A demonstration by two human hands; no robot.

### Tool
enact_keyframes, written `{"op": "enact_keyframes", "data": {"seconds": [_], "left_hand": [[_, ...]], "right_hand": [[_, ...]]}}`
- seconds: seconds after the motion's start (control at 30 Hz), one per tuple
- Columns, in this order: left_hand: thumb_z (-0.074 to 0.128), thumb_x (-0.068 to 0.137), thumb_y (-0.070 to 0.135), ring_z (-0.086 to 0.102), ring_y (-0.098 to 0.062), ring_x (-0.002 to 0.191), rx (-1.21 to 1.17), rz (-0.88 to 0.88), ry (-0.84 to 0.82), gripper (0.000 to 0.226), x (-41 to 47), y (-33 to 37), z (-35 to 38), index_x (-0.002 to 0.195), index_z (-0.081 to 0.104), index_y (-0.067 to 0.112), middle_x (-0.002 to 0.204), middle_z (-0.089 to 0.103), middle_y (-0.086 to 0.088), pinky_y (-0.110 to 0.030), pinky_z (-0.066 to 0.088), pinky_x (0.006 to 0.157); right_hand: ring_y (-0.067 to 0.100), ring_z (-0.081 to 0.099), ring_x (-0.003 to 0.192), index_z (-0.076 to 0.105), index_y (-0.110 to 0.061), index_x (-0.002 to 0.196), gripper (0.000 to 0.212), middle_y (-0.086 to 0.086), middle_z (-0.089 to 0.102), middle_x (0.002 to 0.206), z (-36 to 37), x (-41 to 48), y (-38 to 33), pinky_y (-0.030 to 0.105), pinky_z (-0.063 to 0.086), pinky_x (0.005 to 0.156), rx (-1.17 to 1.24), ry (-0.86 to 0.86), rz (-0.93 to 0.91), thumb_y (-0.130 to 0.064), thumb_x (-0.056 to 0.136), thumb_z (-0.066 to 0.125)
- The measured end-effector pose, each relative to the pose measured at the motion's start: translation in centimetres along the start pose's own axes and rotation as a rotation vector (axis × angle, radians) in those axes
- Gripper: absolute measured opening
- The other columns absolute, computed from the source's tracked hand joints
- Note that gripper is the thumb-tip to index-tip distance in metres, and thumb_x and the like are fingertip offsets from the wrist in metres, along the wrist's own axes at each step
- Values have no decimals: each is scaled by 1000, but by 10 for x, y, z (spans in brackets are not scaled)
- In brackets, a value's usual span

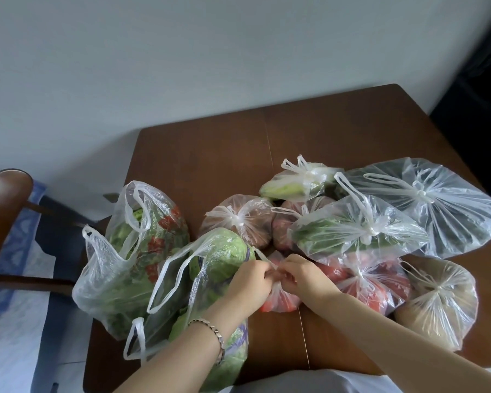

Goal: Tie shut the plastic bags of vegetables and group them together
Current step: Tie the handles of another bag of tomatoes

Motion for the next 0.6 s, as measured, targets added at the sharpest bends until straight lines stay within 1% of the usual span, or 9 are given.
{"op": "enact_keyframes", "data": {"seconds": [0.07,0.1,0.17,0.23,0.33,0.37,0.43,0.53,0.6], "left_hand": [[52,92,25,50,-10,52,4,3,12,28,-1,-2,2,70,57,9,61,58,-1,-22,40,55],[52,92,25,53,-14,55,2,5,19,29,-1,-3,4,74,58,4,65,61,-5,-24,41,56],[52,92,26,62,-22,67,-1,11,36,28,-1,-4,7,83,63,1,76,67,-11,-32,47,64],[52,92,26,64,-22,79,-20,37,60,28,-2,-4,10,89,65,2,86,69,-11,-35,49,74],[51,94,25,58,-18,81,-37,82,78,27,-2,-2,11,94,67,3,90,64,-7,-26,45,75],[50,94,24,55,-16,80,-30,97,85,27,-2,-2,10,93,68,4,87,59,-5,-22,41,73],[49,94,22,51,-13,79,-11,138,99,26,-3,-4,10,91,68,5,79,51,3,-21,38,72],[49,94,18,51,-10,81,9,214,87,23,-5,-5,8,89,69,7,79,52,7,-22,38,72],[46,95,22,56,-12,86,37,245,61,26,-4,-5,9,94,70,11,90,59,2,-26,43,74]], "right_hand": [[17,52,78,69,-1,90,14,3,54,90,-1,-2,1,16,37,71,69,35,14,-2,79,61],[15,53,77,70,-2,89,14,3,57,89,-2,-4,2,14,38,70,110,56,29,-2,78,62],[4,52,70,73,-8,85,14,1,62,82,-1,-9,5,12,38,66,202,123,88,-1,74,66],[3,50,60,74,-10,81,12,3,65,73,-2,-14,7,10,38,59,285,218,171,-3,72,70],[-2,49,54,74,-12,80,13,-13,58,53,-3,-18,6,7,37,53,372,281,228,-3,71,72],[-1,47,50,72,-15,77,14,-18,55,47,-5,-18,4,6,36,51,387,259,227,-2,71,71],[-1,44,44,63,-20,68,23,-24,56,48,-9,-17,3,7,33,50,447,186,219,1,71,70],[0,45,47,59,-17,64,26,-14,58,48,-11,-15,8,15,37,53,642,14,294,6,74,66],[6,42,44,61,-8,70,22,-6,53,46,-8,-16,15,17,34,47,928,-152,456,11,78,57]]}}
Point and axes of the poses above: each hand's wrist, its own x-axis towards the middle knuckle, its own z-axis out of the palm, y = z × x, the point moved 3 cm from there along x, towards the middle knuckle
